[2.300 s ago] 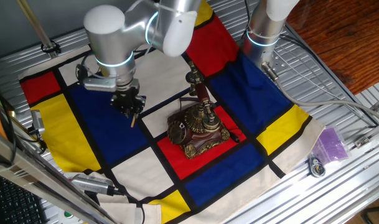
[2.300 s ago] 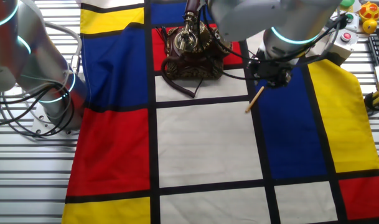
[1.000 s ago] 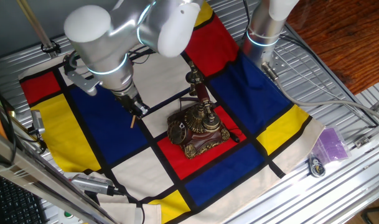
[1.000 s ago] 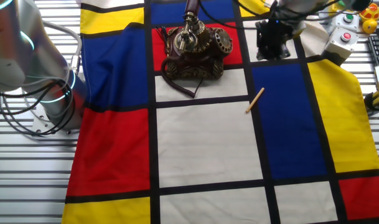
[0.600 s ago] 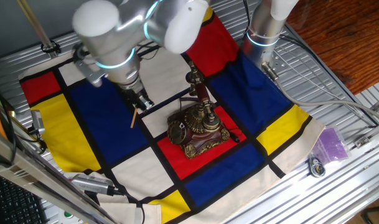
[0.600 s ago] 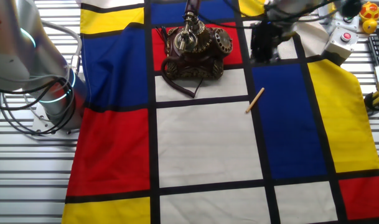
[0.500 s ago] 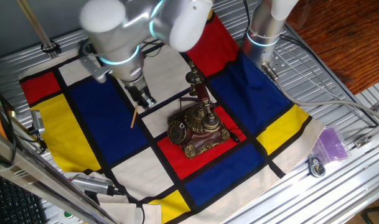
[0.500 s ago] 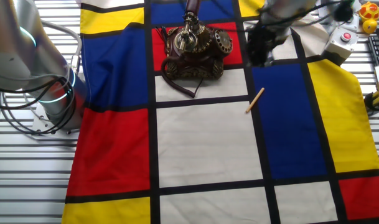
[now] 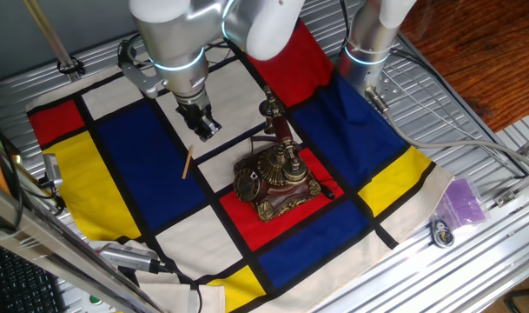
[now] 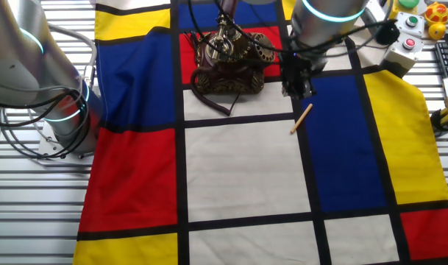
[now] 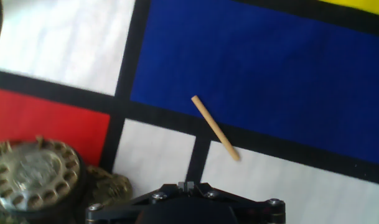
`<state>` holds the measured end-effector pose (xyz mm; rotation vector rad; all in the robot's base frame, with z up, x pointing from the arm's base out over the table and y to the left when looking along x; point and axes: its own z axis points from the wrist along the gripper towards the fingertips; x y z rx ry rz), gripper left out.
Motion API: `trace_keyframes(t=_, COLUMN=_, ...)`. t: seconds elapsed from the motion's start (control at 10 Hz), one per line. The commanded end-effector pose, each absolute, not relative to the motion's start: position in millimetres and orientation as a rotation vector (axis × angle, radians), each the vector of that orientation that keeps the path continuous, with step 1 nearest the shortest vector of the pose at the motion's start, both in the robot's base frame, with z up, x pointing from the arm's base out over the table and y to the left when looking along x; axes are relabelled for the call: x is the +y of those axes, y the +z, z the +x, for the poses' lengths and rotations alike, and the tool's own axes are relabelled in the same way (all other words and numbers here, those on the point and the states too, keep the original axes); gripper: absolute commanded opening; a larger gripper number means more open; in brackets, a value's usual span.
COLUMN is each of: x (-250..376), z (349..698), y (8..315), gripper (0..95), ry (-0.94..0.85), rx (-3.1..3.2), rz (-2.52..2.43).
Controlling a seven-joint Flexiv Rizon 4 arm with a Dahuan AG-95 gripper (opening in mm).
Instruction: Dial a number on an old rotary phone
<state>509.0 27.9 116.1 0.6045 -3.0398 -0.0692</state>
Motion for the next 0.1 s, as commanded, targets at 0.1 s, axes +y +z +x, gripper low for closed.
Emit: trace_keyframes(t=0.1, x=25.9, z=509.4, y=114.2, gripper=0.0, ry=-0.085, rx=-3.014, rz=0.661)
